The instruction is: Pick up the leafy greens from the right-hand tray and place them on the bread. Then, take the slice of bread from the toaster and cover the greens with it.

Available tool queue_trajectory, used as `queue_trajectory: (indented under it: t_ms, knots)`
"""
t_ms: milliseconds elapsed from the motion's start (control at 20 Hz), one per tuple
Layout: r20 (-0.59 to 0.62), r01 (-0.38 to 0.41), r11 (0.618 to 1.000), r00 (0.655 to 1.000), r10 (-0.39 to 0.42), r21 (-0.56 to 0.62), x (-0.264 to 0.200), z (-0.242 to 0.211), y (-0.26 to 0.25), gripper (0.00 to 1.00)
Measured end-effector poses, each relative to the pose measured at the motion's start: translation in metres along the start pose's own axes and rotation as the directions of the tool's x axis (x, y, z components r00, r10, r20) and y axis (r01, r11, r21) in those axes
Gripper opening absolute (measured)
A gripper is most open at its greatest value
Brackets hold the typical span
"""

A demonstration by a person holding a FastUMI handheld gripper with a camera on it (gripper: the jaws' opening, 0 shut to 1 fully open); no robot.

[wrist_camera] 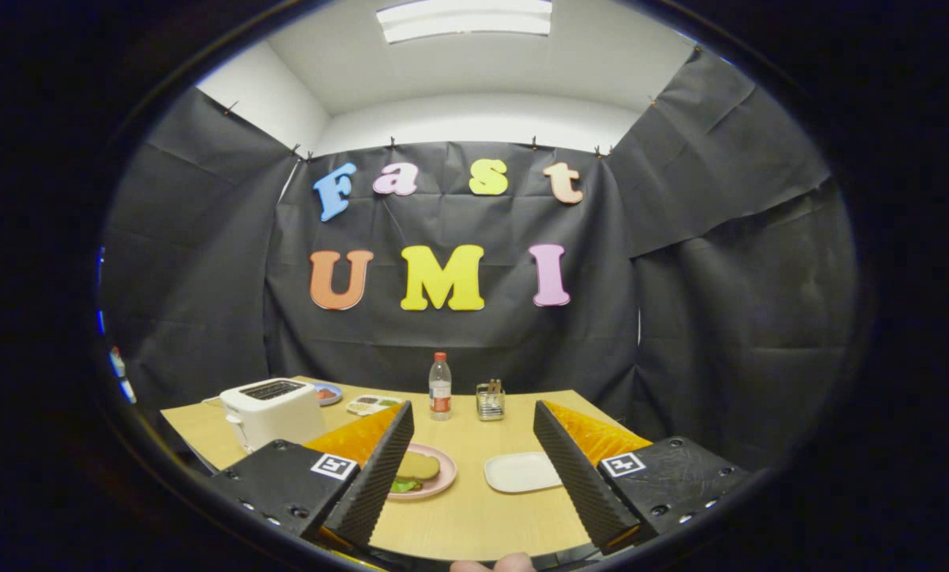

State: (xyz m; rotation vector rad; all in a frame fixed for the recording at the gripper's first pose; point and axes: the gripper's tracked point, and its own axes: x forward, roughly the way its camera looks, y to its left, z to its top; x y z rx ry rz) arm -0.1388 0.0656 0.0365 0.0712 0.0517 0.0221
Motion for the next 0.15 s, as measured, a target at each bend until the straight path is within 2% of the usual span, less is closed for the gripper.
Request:
queue_trajectory:
  t_ms: [150]
  knots:
    - [-0.001,0.001,1.0,1.0,-0.001,0.0,0.0001,0.0003,-0.0008,0.95]
